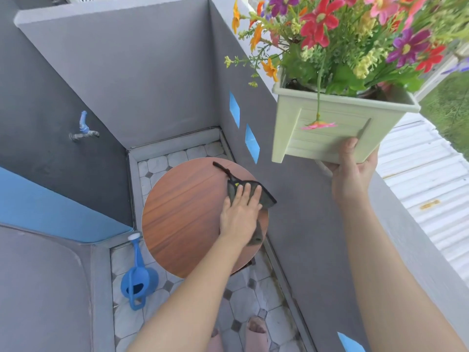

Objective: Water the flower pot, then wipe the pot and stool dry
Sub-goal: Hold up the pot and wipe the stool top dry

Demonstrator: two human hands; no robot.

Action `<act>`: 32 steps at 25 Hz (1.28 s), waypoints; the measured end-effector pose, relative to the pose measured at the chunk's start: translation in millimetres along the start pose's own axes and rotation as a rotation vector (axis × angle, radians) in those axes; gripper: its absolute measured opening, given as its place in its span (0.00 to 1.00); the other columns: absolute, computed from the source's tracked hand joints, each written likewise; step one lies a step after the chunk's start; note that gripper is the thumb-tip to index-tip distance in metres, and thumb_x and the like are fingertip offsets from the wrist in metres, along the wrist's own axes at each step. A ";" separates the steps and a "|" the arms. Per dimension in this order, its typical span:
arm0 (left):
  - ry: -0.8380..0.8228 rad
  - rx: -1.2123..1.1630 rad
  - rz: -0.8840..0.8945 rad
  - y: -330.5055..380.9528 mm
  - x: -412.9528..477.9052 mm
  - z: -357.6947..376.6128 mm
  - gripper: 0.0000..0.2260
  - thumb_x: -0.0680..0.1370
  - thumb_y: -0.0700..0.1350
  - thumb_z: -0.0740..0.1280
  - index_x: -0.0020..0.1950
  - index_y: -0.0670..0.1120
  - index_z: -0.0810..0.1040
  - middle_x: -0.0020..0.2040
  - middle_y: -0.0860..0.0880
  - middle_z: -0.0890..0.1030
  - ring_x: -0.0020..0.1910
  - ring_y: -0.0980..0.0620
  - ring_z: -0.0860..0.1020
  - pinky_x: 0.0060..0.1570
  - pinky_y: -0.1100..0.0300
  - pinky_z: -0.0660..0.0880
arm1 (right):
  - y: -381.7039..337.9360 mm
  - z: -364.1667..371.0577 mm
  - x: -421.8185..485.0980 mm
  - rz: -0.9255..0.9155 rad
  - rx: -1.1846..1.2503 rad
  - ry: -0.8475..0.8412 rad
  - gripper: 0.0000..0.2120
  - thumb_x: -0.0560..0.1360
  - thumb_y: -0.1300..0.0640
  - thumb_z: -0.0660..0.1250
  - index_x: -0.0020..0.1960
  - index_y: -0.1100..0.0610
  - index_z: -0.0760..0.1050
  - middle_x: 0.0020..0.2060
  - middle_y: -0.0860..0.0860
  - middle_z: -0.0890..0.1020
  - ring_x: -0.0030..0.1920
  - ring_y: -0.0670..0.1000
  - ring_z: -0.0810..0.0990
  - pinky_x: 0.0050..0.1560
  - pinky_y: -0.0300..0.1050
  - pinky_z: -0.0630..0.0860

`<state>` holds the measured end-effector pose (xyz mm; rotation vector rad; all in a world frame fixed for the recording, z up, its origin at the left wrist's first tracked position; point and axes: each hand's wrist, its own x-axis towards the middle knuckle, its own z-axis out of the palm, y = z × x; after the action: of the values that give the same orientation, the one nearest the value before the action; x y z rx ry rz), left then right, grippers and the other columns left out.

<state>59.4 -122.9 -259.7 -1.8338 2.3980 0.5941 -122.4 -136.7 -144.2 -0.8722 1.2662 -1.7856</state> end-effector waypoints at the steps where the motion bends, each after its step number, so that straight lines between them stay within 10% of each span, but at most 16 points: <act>1: 0.025 -0.003 -0.051 -14.3 10.3 -9.5 0.22 0.83 0.50 0.47 0.77 0.52 0.48 0.78 0.47 0.49 0.77 0.49 0.47 0.71 0.47 0.51 | 0.0 0.3 -0.2 0.003 -0.001 -0.001 0.28 0.64 0.37 0.71 0.59 0.45 0.68 0.51 0.41 0.80 0.54 0.44 0.81 0.49 0.53 0.81; 13: 0.267 -0.107 -0.538 -134.7 -75.6 -9.7 0.22 0.82 0.51 0.49 0.76 0.48 0.56 0.76 0.44 0.60 0.76 0.44 0.55 0.67 0.38 0.60 | -2.1 2.2 -1.3 0.004 -0.054 0.037 0.32 0.61 0.33 0.72 0.59 0.44 0.68 0.53 0.45 0.78 0.55 0.46 0.79 0.52 0.58 0.80; 19: 0.094 0.032 -0.203 -48.7 -104.8 24.2 0.24 0.80 0.55 0.45 0.68 0.47 0.71 0.65 0.44 0.75 0.64 0.44 0.73 0.51 0.41 0.76 | -2.2 2.0 -0.6 0.000 -0.065 0.051 0.32 0.61 0.32 0.72 0.59 0.45 0.68 0.53 0.44 0.78 0.53 0.43 0.81 0.45 0.50 0.81; 23: 0.006 0.007 -0.029 0.3 -63.2 24.2 0.22 0.76 0.51 0.52 0.64 0.49 0.77 0.62 0.46 0.79 0.62 0.45 0.77 0.50 0.45 0.77 | 2.4 -1.4 1.1 -0.005 -0.069 0.078 0.31 0.62 0.33 0.72 0.59 0.45 0.69 0.53 0.46 0.78 0.57 0.49 0.79 0.51 0.61 0.80; 32: 0.129 0.040 -0.103 -15.8 66.1 -22.5 0.21 0.83 0.50 0.48 0.76 0.50 0.54 0.78 0.47 0.55 0.76 0.47 0.52 0.69 0.45 0.56 | 5.4 -1.6 1.5 0.017 -0.029 0.056 0.26 0.67 0.38 0.71 0.60 0.46 0.68 0.54 0.48 0.78 0.55 0.48 0.80 0.43 0.48 0.82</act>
<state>59.2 -194.4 -261.6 -2.0220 2.3553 0.4279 -123.4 -138.5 -149.6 -0.8306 1.3347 -1.7936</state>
